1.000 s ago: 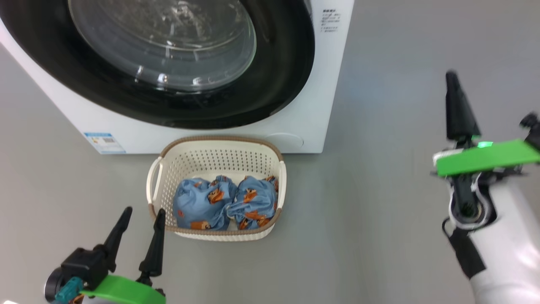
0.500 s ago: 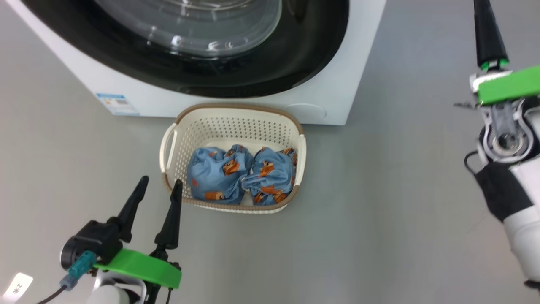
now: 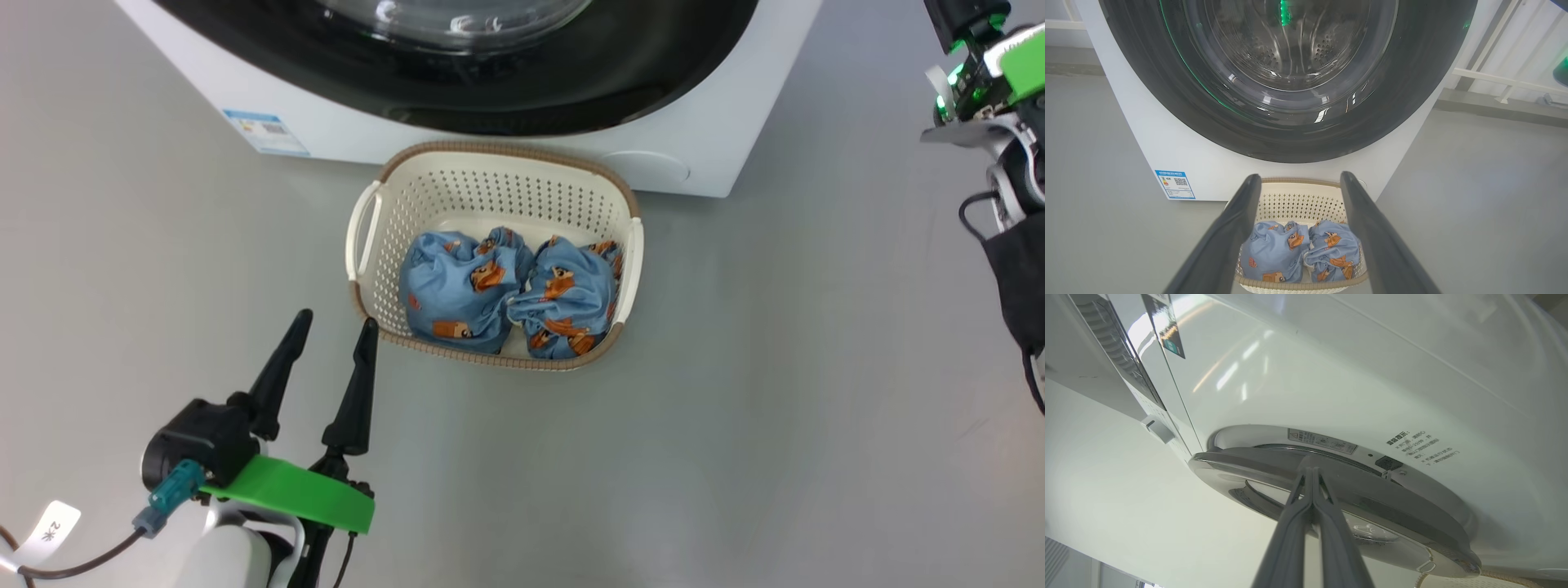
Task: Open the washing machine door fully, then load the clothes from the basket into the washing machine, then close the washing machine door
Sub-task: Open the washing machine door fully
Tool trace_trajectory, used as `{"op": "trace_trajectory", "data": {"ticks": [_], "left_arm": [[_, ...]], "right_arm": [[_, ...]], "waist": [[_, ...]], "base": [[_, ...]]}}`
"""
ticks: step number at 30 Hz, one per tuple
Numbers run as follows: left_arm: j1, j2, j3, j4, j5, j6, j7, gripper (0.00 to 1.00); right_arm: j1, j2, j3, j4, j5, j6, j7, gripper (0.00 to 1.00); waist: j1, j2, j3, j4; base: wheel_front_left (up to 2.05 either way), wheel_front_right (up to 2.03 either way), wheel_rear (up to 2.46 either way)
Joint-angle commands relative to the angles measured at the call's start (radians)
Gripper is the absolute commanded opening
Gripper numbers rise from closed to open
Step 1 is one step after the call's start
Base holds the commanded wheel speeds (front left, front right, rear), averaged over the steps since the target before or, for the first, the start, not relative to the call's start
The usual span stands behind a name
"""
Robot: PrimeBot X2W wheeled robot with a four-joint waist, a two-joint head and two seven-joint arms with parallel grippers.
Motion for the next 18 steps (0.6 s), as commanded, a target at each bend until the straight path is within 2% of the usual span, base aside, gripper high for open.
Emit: {"op": "trace_trajectory", "data": {"ticks": [1, 9, 18], "left_arm": [[-0.029, 0.017, 0.030, -0.026, -0.010, -0.002, -0.006, 1.00], [-0.051, 0.011, 0.015, -0.034, -0.017, -0.002, -0.006, 1.00], [-0.086, 0.004, -0.008, -0.046, -0.026, -0.002, -0.006, 1.00]], "right_arm": [[-0.016, 0.003, 0.009, -0.021, 0.011, 0.002, 0.013, 0.00], [-0.105, 0.018, -0.002, 0.019, 0.044, 0.002, 0.141, 0.00], [-0.207, 0.024, -0.013, 0.072, 0.021, 0.002, 0.195, 0.00]], "waist": [[0.0000, -0.0001, 0.018, 0.015], [0.0000, -0.0001, 0.068, 0.034], [0.0000, -0.0001, 0.123, 0.059]], "base": [[0.00, 0.00, 0.00], [0.00, 0.00, 0.00], [0.00, 0.00, 0.00]]}}
